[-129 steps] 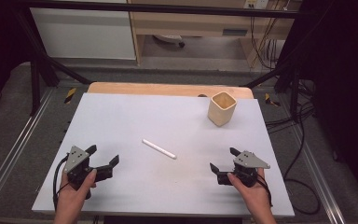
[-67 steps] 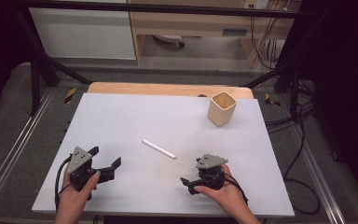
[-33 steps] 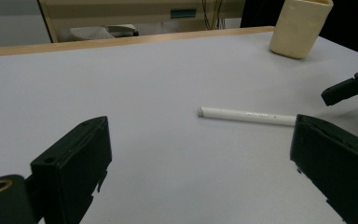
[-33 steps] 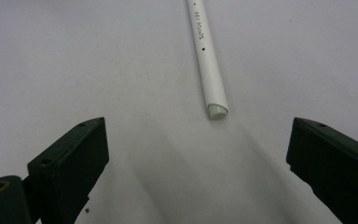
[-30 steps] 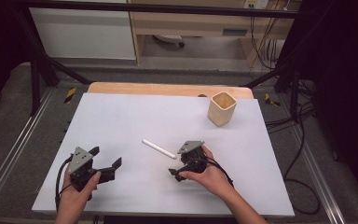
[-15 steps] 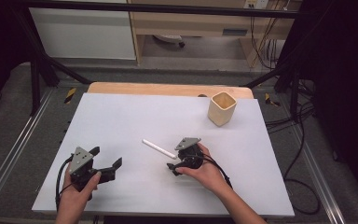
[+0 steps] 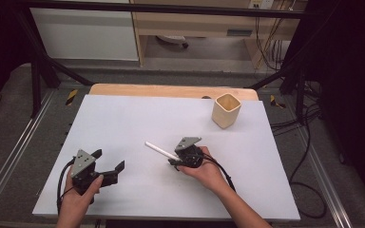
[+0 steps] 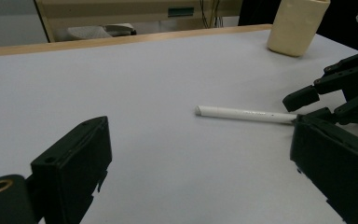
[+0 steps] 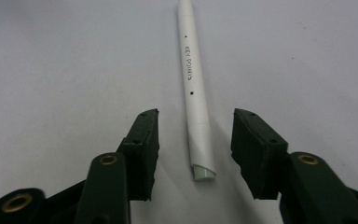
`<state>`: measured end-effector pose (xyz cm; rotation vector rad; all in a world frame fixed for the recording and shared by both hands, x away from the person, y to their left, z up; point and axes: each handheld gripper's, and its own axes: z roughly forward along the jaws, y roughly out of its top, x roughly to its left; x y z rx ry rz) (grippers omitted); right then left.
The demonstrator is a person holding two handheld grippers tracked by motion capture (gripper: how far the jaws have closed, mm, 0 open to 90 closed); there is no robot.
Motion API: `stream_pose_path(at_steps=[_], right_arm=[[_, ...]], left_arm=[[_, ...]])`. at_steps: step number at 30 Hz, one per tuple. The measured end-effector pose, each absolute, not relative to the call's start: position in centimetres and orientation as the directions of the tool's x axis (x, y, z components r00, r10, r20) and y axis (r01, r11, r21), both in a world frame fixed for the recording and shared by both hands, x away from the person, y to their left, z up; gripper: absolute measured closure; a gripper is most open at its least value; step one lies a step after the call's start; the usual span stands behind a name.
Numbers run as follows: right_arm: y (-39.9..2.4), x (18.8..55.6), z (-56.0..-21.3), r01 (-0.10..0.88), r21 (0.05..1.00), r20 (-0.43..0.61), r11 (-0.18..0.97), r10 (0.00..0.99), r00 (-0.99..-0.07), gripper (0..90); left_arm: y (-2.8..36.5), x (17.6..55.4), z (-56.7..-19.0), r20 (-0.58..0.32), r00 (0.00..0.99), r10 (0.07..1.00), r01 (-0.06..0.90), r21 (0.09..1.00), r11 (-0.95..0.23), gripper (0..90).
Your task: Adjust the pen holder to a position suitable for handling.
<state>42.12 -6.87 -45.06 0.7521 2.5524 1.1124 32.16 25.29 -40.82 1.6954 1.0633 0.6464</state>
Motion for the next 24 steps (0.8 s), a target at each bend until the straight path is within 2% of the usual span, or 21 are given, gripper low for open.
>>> stream_pose_path(at_steps=[5, 24], right_arm=[[-6.7, 42.5, -45.1, 0.355, 0.74, -0.018, 0.571, 0.545, -0.838, 63.5], [-6.0, 43.6, -45.4, 0.353, 0.731, -0.004, 0.584, 0.521, -0.854, 77.9]], left_arm=[[25.3, 32.2, -40.8, -0.062, 0.474, 0.878, 0.35, 0.928, -0.123, 5.7], [25.1, 32.2, -40.9, -0.059, 0.484, 0.873, 0.355, 0.925, -0.134, 5.9]])
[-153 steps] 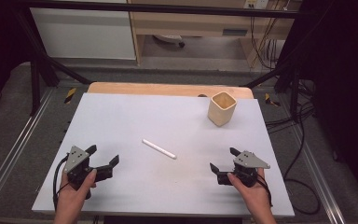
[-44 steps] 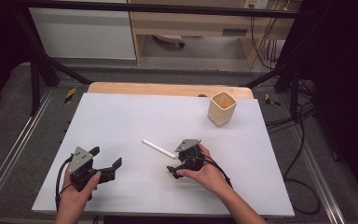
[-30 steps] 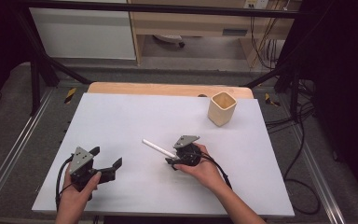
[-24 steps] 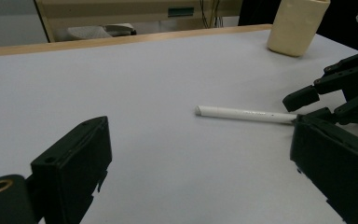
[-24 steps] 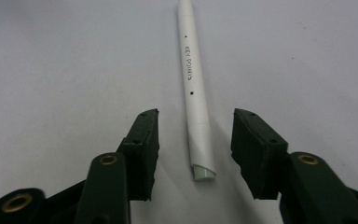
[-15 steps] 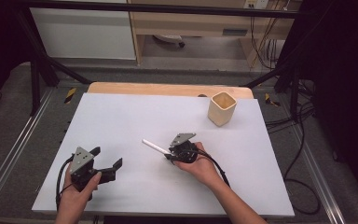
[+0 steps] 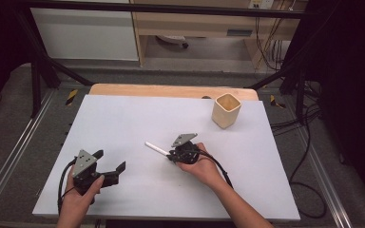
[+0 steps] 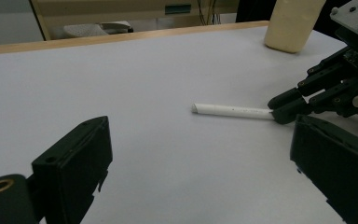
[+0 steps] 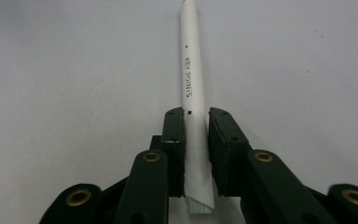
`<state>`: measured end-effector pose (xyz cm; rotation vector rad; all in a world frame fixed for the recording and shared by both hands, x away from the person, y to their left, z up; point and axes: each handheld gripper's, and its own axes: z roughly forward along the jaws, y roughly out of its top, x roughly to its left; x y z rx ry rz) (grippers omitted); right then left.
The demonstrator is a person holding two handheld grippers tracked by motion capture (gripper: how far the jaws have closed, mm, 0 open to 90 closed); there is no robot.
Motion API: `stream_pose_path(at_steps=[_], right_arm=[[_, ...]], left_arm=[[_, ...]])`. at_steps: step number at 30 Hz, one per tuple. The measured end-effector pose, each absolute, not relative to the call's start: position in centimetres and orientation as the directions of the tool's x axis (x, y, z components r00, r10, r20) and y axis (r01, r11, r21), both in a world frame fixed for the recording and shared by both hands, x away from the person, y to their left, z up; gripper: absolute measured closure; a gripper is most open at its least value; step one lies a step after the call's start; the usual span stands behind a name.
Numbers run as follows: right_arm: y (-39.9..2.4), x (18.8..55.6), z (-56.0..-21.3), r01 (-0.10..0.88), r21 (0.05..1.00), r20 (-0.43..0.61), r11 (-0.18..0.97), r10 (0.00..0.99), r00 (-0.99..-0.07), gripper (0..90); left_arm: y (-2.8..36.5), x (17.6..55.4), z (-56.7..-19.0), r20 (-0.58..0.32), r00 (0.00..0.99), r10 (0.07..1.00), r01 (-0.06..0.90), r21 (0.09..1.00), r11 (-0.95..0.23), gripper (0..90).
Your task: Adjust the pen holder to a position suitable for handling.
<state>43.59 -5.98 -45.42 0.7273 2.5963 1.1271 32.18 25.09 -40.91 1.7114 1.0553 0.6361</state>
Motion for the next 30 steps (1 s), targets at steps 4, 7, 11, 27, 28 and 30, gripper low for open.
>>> stream_pose_path(at_steps=[4, 7, 11, 27, 28, 30], right_arm=[[-6.0, 43.6, -45.4, 0.343, 0.733, -0.009, 0.588, 0.512, -0.859, 78.7], [-6.0, 43.5, -45.2, 0.335, 0.723, -0.016, 0.604, 0.5, -0.866, 78.8], [-6.5, 42.7, -44.5, 0.309, 0.72, -0.044, 0.621, 0.486, -0.873, 78.8], [-12.7, 37.0, -44.3, 0.338, 0.777, -0.034, 0.531, 0.572, -0.82, 78.8], [-13.0, 36.6, -44.3, 0.339, 0.782, -0.032, 0.523, 0.576, -0.817, 78.8], [-13.5, 36.0, -44.3, 0.337, 0.789, -0.031, 0.513, 0.581, -0.813, 78.8]], left_arm=[[25.1, 32.2, -40.9, -0.06, 0.484, 0.873, 0.355, 0.925, -0.133, 5.8], [25.1, 32.2, -40.9, -0.061, 0.484, 0.873, 0.356, 0.925, -0.133, 5.9], [25.1, 32.2, -40.9, -0.062, 0.483, 0.873, 0.356, 0.925, -0.131, 5.9], [23.2, 32.8, -40.8, -0.147, 0.496, 0.856, 0.364, 0.93, -0.051, 6.3], [22.8, 32.8, -40.8, -0.152, 0.5, 0.853, 0.367, 0.929, -0.049, 6.3], [22.4, 32.9, -40.8, -0.168, 0.503, 0.848, 0.372, 0.927, -0.037, 6.5]])
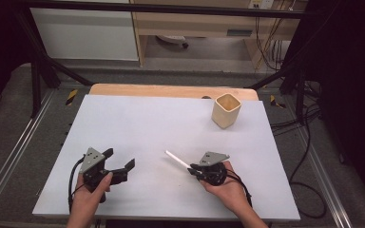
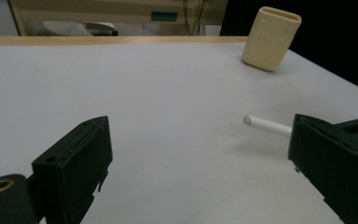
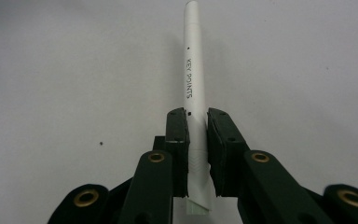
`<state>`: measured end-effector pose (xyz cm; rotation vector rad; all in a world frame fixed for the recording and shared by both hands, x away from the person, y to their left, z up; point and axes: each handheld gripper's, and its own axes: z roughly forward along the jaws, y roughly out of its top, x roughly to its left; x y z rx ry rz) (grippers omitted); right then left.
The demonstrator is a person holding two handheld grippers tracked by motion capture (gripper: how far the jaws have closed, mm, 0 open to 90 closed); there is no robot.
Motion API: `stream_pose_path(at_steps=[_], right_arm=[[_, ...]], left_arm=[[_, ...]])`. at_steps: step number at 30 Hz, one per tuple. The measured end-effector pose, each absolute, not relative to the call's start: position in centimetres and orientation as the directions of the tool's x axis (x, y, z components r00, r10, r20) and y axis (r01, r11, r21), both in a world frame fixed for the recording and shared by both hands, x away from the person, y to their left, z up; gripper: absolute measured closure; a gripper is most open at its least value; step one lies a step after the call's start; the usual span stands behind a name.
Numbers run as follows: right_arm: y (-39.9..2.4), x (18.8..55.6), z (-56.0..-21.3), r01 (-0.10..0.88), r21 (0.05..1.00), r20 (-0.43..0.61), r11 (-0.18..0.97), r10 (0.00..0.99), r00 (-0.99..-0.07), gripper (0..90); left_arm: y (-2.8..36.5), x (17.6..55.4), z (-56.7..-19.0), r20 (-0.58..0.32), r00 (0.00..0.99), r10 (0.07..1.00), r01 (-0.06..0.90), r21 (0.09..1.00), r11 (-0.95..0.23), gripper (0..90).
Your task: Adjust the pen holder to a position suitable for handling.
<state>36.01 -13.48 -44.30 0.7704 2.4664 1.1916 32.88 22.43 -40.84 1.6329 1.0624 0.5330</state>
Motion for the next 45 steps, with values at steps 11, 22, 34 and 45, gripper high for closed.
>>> stream_pose_path(at_steps=[11, 22, 34, 45], right_arm=[[-14.9, 35.7, -43.2, 0.307, 0.87, -0.003, 0.386, 0.627, -0.779, 78.8], [-15.6, 35.7, -42.5, 0.289, 0.909, 0.033, 0.301, 0.64, -0.768, 78.8], [-15.2, 35.5, -42.1, 0.259, 0.929, 0.036, 0.265, 0.63, -0.776, 78.8], [-15.0, 35.3, -41.8, 0.241, 0.94, 0.041, 0.24, 0.625, -0.78, 78.8]], left_arm=[[17.4, 34.9, -38.8, -0.209, 0.601, 0.771, 0.358, 0.933, -0.025, 5.9], [14.4, 36.8, -39.5, -0.365, 0.612, 0.701, 0.439, 0.895, 0.082, 6.7], [12.9, 37.9, -40.4, -0.488, 0.613, 0.621, 0.52, 0.841, 0.148, 21.8], [11.7, 38.7, -41.2, -0.569, 0.609, 0.553, 0.574, 0.797, 0.188, 41.1]])
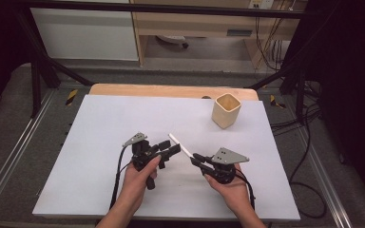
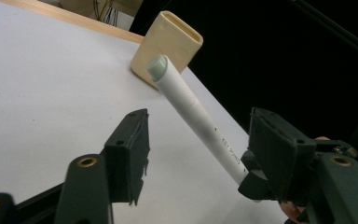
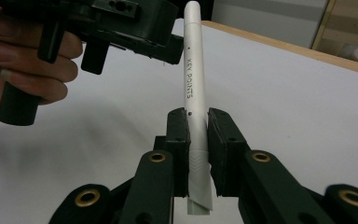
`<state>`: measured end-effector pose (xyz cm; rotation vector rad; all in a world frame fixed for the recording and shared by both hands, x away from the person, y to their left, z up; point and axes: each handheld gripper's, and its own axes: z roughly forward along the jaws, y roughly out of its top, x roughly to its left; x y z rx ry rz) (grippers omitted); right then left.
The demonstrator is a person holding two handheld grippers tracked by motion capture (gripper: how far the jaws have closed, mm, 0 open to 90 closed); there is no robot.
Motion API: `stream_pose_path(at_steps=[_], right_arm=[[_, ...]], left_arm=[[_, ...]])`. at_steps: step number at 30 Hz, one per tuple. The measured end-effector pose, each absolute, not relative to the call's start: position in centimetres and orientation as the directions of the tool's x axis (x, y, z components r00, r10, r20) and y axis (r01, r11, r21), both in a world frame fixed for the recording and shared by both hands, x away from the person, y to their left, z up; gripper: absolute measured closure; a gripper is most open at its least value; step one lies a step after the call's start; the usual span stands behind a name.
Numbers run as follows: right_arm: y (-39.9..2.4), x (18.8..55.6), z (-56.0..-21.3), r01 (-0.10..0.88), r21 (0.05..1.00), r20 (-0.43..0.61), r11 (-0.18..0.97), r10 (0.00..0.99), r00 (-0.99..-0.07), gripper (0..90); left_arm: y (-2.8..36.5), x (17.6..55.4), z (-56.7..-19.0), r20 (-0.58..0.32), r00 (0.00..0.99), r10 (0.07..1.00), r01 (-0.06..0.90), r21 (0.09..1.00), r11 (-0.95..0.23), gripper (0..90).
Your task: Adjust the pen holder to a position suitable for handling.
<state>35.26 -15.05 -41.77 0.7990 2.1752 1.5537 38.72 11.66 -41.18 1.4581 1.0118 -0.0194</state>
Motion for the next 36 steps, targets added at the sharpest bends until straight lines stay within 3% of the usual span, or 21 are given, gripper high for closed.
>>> stream_pose_path(at_steps=[18, 26, 36], right_arm=[[-14.2, 35.1, -42.0, 0.262, 0.945, 0.096, 0.197, 0.599, -0.795, 78.7], [-14.0, 35.1, -42.3, 0.272, 0.939, 0.095, 0.213, 0.597, -0.797, 78.7], [-13.8, 35.1, -42.6, 0.28, 0.933, 0.098, 0.227, 0.588, -0.803, 78.6]], left_arm=[[11.5, 38.9, -41.3, -0.612, 0.597, 0.518, 0.592, 0.772, 0.23, 69.4], [11.3, 38.7, -41.2, -0.645, 0.618, 0.45, 0.599, 0.757, 0.261, 78.5], [11.0, 38.2, -40.9, -0.614, 0.628, 0.477, 0.58, 0.779, 0.239, 78.9]])
